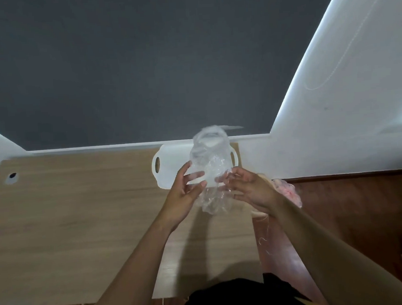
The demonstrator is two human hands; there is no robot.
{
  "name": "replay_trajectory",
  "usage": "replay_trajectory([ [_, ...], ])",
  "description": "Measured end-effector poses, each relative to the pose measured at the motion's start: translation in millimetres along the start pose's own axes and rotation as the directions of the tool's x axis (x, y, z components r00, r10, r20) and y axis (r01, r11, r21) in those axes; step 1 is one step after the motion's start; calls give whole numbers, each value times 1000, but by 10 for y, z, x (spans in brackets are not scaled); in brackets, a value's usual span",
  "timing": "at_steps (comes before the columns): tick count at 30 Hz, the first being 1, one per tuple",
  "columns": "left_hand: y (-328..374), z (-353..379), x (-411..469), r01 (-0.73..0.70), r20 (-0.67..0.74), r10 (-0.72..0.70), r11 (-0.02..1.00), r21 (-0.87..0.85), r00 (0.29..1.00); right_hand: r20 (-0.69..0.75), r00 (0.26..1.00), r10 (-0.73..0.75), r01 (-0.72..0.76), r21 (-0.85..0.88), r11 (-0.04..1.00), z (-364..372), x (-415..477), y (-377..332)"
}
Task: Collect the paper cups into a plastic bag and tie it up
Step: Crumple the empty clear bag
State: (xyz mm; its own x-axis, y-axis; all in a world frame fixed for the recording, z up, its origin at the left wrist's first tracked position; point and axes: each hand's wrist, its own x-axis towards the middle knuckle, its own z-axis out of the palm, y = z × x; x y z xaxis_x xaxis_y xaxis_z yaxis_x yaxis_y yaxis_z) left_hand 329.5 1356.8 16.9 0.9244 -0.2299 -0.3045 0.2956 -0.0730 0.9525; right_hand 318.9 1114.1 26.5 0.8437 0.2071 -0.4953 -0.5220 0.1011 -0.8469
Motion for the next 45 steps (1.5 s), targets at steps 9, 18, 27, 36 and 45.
replay_trajectory([
  [9, -27, 688, 219, 9, 124, -22, 995, 104, 992, -225, 974, -6, 41, 153, 987, -609, -403, 205],
  [18, -258, 1563, 675, 183, 102, -206, 963, 198, 973, -414, 892, 183, -71, 272, 960, -1334, -545, 408],
  [27, -712, 2217, 1178, 351, 77, -396, 876, 331, 915, -455, 827, 331, -233, 258, 938, -1894, -206, 832],
  [36, -1418, 2657, 1773, 460, 57, -516, 803, 380, 855, -416, 831, 368, -321, 180, 930, -2577, 386, 1326],
  [45, -1569, 2899, 2036, 460, 19, -513, 784, 417, 858, -505, 773, 384, -421, 44, 906, -3112, 882, 1945],
])
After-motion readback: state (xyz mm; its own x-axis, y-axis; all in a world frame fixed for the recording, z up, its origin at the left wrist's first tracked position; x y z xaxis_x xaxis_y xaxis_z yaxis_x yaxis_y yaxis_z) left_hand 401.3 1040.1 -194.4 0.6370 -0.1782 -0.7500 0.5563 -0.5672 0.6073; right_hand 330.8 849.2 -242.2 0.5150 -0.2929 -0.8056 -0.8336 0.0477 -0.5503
